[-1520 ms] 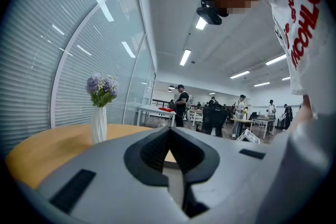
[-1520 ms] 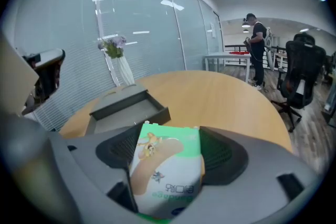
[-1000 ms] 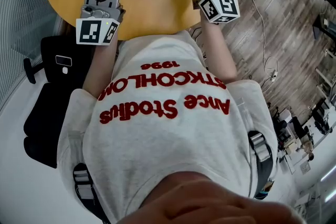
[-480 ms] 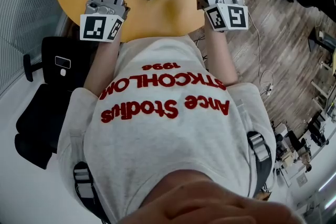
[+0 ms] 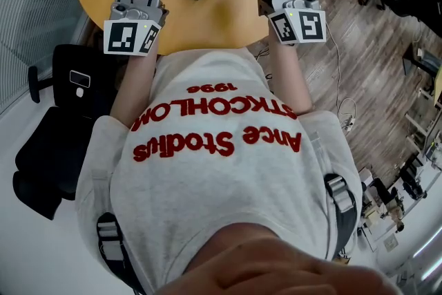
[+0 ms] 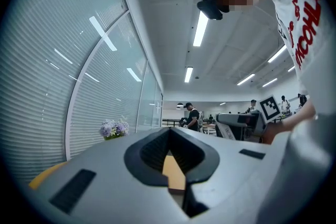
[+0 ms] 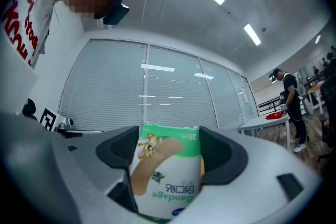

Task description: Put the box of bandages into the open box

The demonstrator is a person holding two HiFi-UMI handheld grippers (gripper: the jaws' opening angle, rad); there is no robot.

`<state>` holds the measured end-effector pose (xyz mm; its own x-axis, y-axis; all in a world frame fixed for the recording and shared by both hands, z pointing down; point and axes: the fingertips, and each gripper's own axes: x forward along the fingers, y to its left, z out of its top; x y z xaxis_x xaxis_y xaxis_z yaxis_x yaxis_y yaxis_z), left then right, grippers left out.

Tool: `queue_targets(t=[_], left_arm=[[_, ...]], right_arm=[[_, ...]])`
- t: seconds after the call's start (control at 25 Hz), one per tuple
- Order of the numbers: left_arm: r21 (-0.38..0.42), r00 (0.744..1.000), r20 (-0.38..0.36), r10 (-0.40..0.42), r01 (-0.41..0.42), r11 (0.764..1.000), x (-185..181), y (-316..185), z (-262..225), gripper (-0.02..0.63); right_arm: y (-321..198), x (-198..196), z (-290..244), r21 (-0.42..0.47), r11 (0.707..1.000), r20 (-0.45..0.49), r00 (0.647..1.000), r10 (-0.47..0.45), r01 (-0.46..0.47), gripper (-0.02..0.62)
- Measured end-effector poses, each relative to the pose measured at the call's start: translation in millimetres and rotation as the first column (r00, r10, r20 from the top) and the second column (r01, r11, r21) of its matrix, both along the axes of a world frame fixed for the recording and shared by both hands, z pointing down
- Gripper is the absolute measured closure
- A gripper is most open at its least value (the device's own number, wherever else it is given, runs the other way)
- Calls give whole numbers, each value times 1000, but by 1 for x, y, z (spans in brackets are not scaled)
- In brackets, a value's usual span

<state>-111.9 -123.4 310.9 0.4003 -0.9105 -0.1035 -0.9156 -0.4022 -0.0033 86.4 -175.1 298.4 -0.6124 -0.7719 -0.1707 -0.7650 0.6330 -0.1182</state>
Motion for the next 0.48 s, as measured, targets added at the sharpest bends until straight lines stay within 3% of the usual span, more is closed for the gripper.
queue_targets(t=[0.48], left_arm=[[-14, 991, 5, -137, 137, 990, -39, 11, 3, 600]], right_arm=[[0, -63, 7, 2, 984, -27, 984, -177, 177, 229]])
